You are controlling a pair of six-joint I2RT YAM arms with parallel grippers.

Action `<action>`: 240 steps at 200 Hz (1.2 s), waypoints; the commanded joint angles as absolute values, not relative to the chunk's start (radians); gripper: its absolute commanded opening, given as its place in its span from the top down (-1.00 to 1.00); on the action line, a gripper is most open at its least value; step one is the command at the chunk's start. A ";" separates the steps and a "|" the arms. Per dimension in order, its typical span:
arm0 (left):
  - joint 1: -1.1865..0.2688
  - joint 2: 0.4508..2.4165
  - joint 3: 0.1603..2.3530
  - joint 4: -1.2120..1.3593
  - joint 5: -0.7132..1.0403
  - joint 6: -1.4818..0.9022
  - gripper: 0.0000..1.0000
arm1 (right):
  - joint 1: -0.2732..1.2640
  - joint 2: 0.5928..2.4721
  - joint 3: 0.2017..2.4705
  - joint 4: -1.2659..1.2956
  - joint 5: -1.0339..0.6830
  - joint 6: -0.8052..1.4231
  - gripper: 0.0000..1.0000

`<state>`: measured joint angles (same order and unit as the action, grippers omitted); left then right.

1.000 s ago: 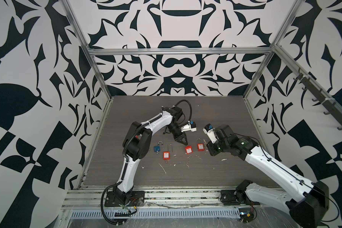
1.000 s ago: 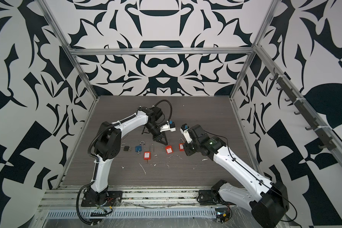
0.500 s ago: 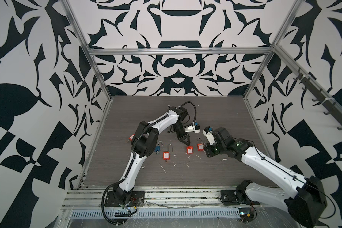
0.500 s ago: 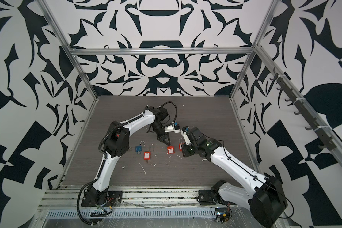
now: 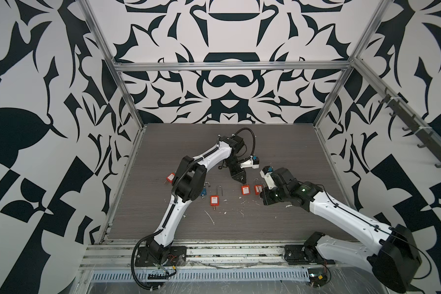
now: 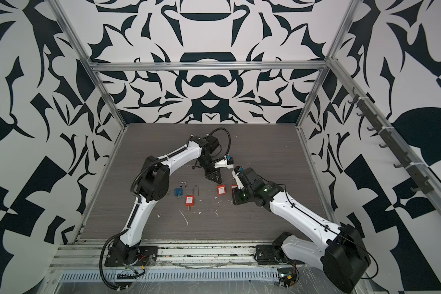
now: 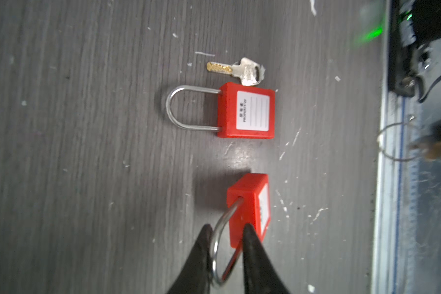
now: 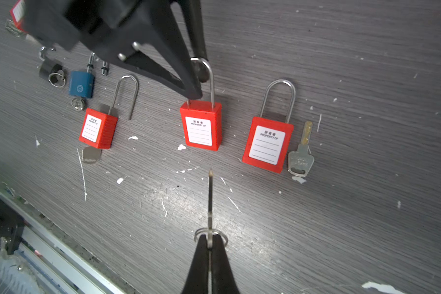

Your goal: Lock with the key

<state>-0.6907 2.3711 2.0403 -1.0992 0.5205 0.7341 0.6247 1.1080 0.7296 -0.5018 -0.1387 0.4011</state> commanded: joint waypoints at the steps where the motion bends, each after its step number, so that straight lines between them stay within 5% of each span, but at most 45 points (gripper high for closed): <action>1: -0.696 2.374 2.065 -1.098 0.506 0.753 0.39 | 0.631 1.112 0.723 -0.472 -0.138 0.424 1.00; 38: -0.694 2.299 2.035 -1.003 0.474 0.730 0.22 | 0.630 1.142 0.740 -0.471 -0.135 0.436 1.00; 53: -0.685 2.249 1.998 -0.931 0.468 0.717 -0.01 | 0.631 1.163 0.752 -0.473 -0.138 0.447 1.00; 94: -0.628 2.115 1.911 -0.781 0.510 0.613 -0.04 | 0.631 1.233 0.804 -0.492 -0.137 0.454 1.00; 164: -0.541 1.583 1.236 -0.328 0.436 0.379 -0.07 | 0.631 1.451 0.975 -0.564 -0.152 0.461 1.00; 178: -0.539 1.468 1.110 -0.255 0.378 0.364 -0.38 | 0.631 1.498 1.009 -0.578 -0.151 0.457 1.00; 206: -0.529 1.284 0.924 -0.130 0.280 0.265 -0.54 | 0.631 1.586 1.069 -0.594 -0.146 0.441 1.00; 240: -0.513 1.092 0.800 -0.054 0.204 0.153 -0.96 | 0.631 1.677 1.130 -0.641 -0.103 0.436 1.00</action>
